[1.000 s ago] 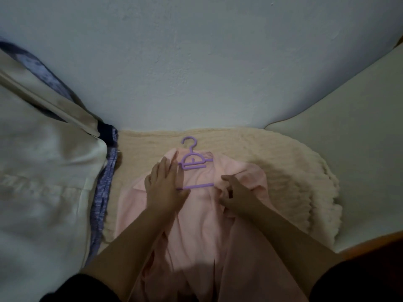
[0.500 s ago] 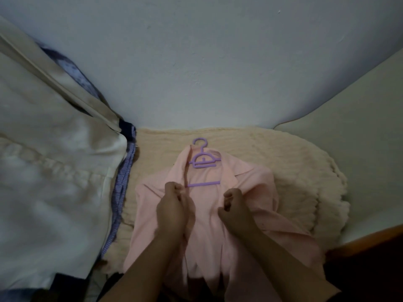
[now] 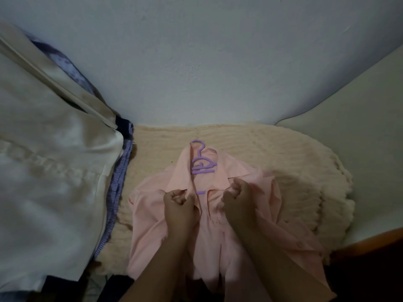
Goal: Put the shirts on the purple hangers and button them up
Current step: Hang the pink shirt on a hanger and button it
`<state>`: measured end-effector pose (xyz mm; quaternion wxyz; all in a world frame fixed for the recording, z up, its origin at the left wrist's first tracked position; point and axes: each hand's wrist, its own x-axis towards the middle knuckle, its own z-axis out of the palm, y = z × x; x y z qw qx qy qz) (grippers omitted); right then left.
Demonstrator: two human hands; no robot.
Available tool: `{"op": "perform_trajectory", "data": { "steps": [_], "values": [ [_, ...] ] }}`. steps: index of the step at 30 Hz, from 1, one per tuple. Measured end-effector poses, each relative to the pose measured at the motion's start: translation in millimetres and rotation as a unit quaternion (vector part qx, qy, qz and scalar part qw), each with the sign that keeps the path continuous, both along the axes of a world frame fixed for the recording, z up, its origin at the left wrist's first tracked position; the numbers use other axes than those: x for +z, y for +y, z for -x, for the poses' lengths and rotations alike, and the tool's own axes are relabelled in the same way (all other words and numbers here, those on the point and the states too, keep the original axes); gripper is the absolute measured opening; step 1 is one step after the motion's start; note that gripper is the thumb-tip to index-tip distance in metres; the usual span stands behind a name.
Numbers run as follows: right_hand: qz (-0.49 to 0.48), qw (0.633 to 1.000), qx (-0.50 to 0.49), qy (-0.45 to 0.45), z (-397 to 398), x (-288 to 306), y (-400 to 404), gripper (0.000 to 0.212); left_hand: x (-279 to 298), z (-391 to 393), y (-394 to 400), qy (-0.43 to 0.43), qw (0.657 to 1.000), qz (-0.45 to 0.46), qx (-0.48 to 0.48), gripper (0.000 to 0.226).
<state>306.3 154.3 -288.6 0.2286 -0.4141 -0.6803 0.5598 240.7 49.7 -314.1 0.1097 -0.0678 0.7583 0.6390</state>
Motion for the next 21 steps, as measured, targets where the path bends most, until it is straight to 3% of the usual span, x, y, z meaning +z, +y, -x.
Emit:
{"op": "perform_trajectory", "data": {
  "steps": [3,7,10,14,16,18,21],
  "values": [
    [0.049,0.998,-0.008,-0.046,10.9,6.9,15.5,0.046,0.9,3.6,2.7,-0.011,1.000,-0.010,0.018,0.026],
    [0.172,0.979,0.050,-0.095,19.5,14.2,25.8,0.009,5.9,11.5,8.8,-0.036,0.998,-0.030,0.042,0.022],
    [0.245,0.966,0.057,-0.055,33.5,13.8,28.3,0.025,14.3,23.4,20.8,-0.058,0.993,-0.097,0.039,0.025],
    [0.327,0.944,0.039,0.018,54.5,17.0,24.2,0.027,32.7,43.9,43.7,-0.082,0.977,-0.194,0.032,0.022],
    [0.343,0.936,0.063,0.048,61.5,17.2,22.0,0.030,33.2,49.3,48.6,-0.116,0.970,-0.215,0.018,0.022],
    [0.355,0.926,0.097,0.082,62.9,13.4,21.2,0.030,21.9,50.4,47.1,-0.156,0.960,-0.231,0.016,0.038],
    [0.315,0.936,0.129,0.087,61.2,-4.1,17.0,0.029,1.4,40.3,39.6,-0.166,0.959,-0.228,0.022,0.020]
  ]
}}
